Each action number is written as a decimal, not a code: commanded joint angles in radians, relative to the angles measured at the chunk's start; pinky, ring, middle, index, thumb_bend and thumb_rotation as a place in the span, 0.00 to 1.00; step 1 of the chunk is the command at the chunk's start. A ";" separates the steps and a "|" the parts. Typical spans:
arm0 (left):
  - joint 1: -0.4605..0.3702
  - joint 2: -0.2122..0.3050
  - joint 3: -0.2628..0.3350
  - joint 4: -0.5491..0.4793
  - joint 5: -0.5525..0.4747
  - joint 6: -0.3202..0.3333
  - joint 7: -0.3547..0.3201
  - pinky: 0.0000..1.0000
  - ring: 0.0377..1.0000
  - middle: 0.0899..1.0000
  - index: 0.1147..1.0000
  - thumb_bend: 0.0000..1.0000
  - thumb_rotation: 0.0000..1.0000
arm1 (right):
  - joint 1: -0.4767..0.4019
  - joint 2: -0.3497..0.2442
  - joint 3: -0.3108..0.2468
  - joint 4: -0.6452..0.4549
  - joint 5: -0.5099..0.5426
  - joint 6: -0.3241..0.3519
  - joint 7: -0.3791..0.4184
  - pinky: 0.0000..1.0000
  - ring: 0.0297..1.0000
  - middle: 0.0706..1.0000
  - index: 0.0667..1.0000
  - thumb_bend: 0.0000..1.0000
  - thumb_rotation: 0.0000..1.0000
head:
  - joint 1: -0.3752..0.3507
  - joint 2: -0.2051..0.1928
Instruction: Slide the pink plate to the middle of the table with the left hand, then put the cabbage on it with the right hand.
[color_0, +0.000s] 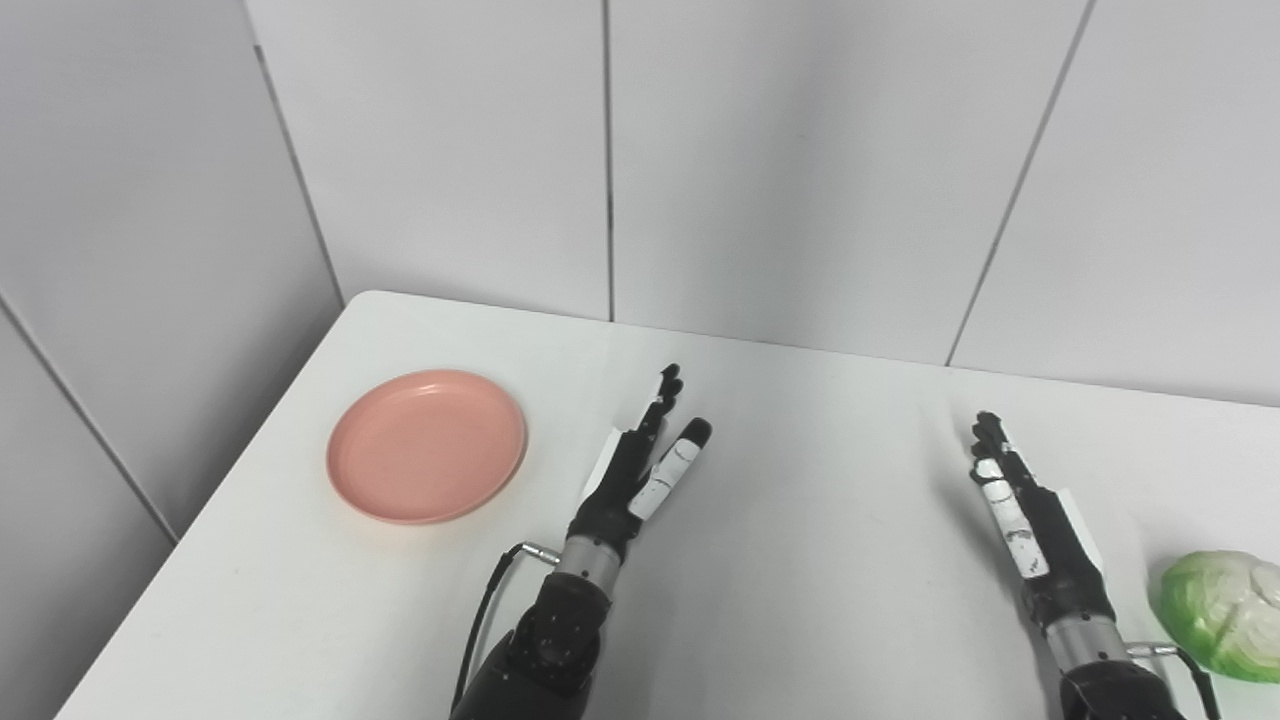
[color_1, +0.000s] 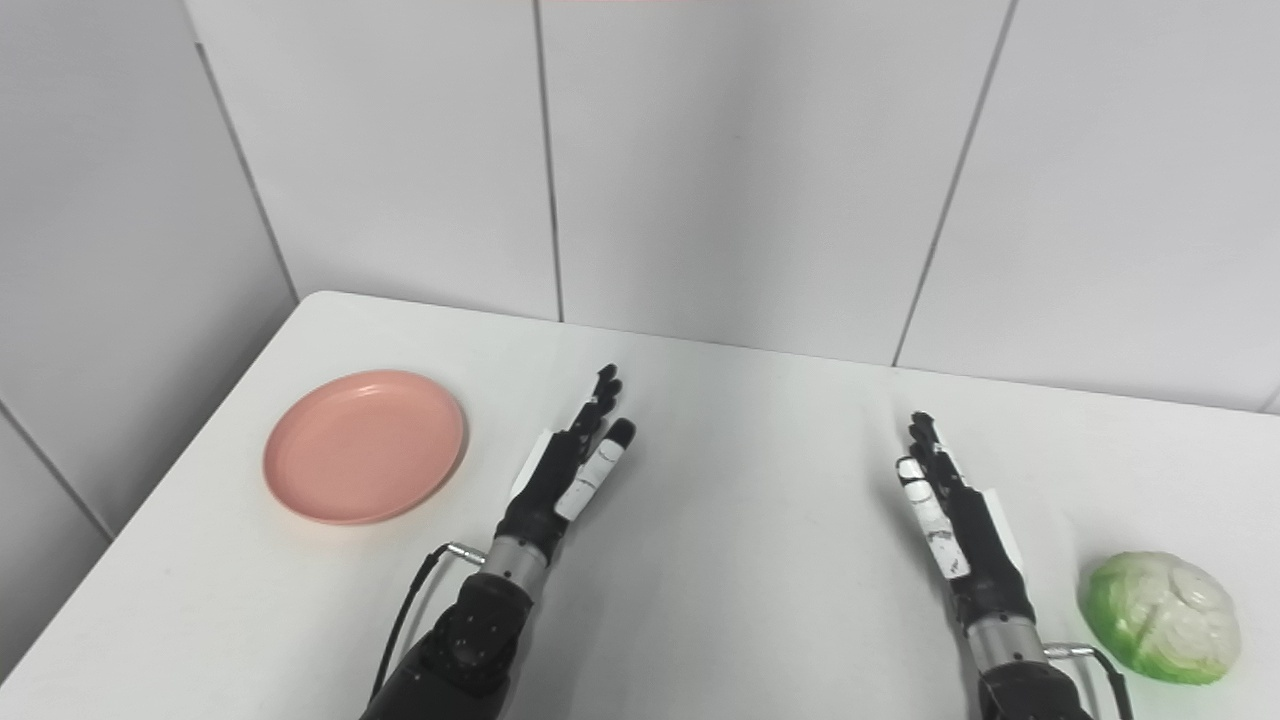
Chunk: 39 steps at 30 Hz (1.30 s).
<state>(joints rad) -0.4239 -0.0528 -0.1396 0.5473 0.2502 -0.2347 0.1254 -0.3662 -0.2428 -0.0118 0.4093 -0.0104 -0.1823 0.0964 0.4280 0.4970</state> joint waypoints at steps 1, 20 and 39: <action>0.036 -0.011 -0.020 0.038 0.035 -0.022 0.036 0.97 0.98 0.98 1.00 0.87 1.00 | -0.016 -0.018 -0.008 -0.009 -0.005 -0.023 -0.001 0.97 0.96 0.96 0.96 0.69 1.00 | -0.001 0.000; 0.046 -0.022 -0.008 -0.011 -0.003 -0.011 0.006 0.96 0.97 0.98 1.00 0.88 1.00 | 0.005 -0.003 -0.013 -0.099 -0.002 0.038 0.000 1.00 0.96 0.96 0.96 0.65 1.00 | -0.017 0.002; 0.103 -0.047 0.002 -0.381 -0.087 0.081 -0.067 1.00 1.00 1.00 1.00 0.89 1.00 | 0.004 -0.005 -0.016 -0.101 0.008 0.063 0.007 1.00 0.97 0.96 0.97 0.65 1.00 | -0.023 -0.003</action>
<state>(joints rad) -0.2961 -0.0887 -0.1372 0.2262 0.1710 -0.1621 0.0648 -0.3402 -0.2376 -0.0174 0.3184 -0.0072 -0.1180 0.1026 0.4065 0.4939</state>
